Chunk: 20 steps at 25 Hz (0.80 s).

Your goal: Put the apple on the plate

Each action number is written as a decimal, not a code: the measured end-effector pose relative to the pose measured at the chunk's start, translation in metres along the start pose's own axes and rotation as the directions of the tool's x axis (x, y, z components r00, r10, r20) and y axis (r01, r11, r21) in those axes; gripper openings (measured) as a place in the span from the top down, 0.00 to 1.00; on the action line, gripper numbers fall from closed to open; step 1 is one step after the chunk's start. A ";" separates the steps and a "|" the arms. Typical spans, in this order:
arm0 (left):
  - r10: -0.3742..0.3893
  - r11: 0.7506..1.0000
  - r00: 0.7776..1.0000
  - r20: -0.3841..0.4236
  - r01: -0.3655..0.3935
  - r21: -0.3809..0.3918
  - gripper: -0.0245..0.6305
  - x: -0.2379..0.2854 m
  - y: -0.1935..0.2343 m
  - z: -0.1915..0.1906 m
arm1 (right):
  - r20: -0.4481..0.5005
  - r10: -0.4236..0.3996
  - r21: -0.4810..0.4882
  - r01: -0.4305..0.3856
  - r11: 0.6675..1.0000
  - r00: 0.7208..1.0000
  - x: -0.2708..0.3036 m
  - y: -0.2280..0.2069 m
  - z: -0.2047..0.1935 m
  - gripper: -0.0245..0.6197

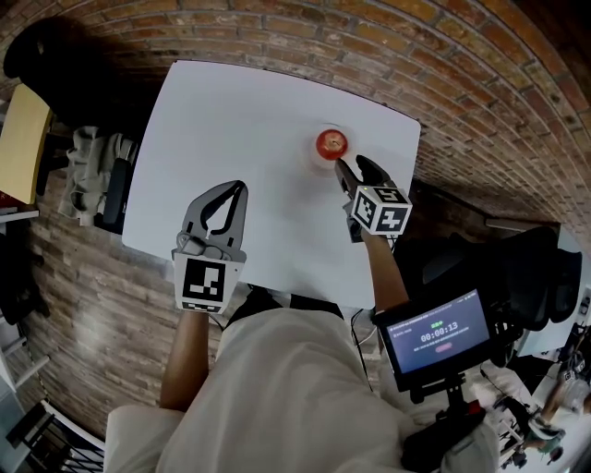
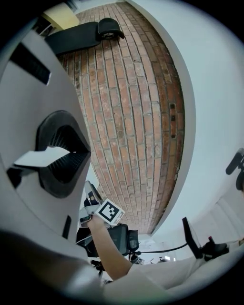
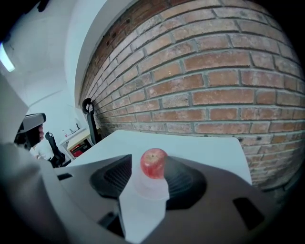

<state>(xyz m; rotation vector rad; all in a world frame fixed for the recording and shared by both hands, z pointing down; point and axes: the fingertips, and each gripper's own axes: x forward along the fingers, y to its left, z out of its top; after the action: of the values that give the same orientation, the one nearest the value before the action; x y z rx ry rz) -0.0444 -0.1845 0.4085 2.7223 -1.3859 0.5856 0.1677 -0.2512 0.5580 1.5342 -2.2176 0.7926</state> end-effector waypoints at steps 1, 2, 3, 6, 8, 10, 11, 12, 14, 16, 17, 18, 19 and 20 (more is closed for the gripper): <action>-0.002 1.000 1.000 0.004 0.002 0.001 0.96 -0.001 -0.001 0.001 | 0.012 -0.006 0.002 0.006 1.000 1.000 -0.004 0.000 0.003 0.64; -0.003 1.000 1.000 0.008 0.003 0.004 0.96 -0.003 -0.001 0.002 | 0.021 -0.009 0.001 0.009 1.000 1.000 -0.007 0.001 0.006 0.65; -0.005 1.000 1.000 0.012 0.005 0.007 0.96 -0.004 -0.001 0.003 | 0.030 -0.009 -0.001 0.010 1.000 1.000 -0.010 0.003 0.008 0.65; -0.009 1.000 1.000 0.025 0.008 0.015 0.96 -0.008 -0.002 0.007 | 0.050 -0.012 -0.016 0.013 1.000 0.999 -0.019 0.008 0.014 0.67; -0.011 1.000 0.999 0.037 0.010 0.019 0.96 -0.012 -0.004 0.010 | 0.068 -0.018 -0.024 0.020 1.000 0.998 -0.028 0.013 0.017 0.70; -0.013 1.000 0.999 0.051 0.012 0.022 0.96 -0.016 -0.006 0.014 | 0.082 -0.024 -0.043 0.027 0.999 0.996 -0.037 0.017 0.020 0.72; -0.015 1.000 0.998 0.058 0.014 0.021 0.96 -0.017 -0.006 0.016 | 0.087 -0.027 -0.056 0.032 0.998 0.996 -0.040 0.020 0.022 0.73; -0.018 1.000 0.998 0.065 0.016 0.019 0.96 -0.018 -0.006 0.018 | 0.092 -0.032 -0.068 0.038 0.997 0.995 -0.043 0.022 0.023 0.74; -0.025 1.000 0.997 0.079 0.024 0.014 0.96 -0.018 -0.007 0.022 | 0.099 -0.041 -0.091 0.050 0.995 0.994 -0.048 0.027 0.027 0.78; -0.032 0.999 0.996 0.089 0.031 0.015 0.96 -0.018 -0.008 0.025 | 0.103 -0.039 -0.114 0.051 0.992 0.994 -0.053 0.033 0.028 0.80; -0.035 0.999 0.995 0.093 0.033 0.016 0.96 -0.019 -0.009 0.027 | 0.106 -0.035 -0.124 0.048 0.991 0.994 -0.055 0.037 0.029 0.80; -0.036 0.999 0.995 0.097 0.035 0.017 0.96 -0.021 -0.009 0.028 | 0.109 -0.031 -0.134 0.046 0.990 0.994 -0.058 0.041 0.030 0.81; -0.038 0.999 0.994 0.102 0.036 0.018 0.96 -0.022 -0.009 0.030 | 0.114 -0.030 -0.140 0.046 0.989 0.993 -0.060 0.045 0.031 0.82; -0.039 0.999 0.993 0.107 0.037 0.019 0.96 -0.024 -0.009 0.031 | 0.121 -0.030 -0.145 0.047 0.988 0.992 -0.063 0.047 0.033 0.84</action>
<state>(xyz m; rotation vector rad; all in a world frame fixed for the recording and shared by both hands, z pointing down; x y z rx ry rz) -0.0401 -0.1669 0.3729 2.8256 -1.3532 0.4572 0.1481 -0.2112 0.4851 1.5838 -2.2660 0.5253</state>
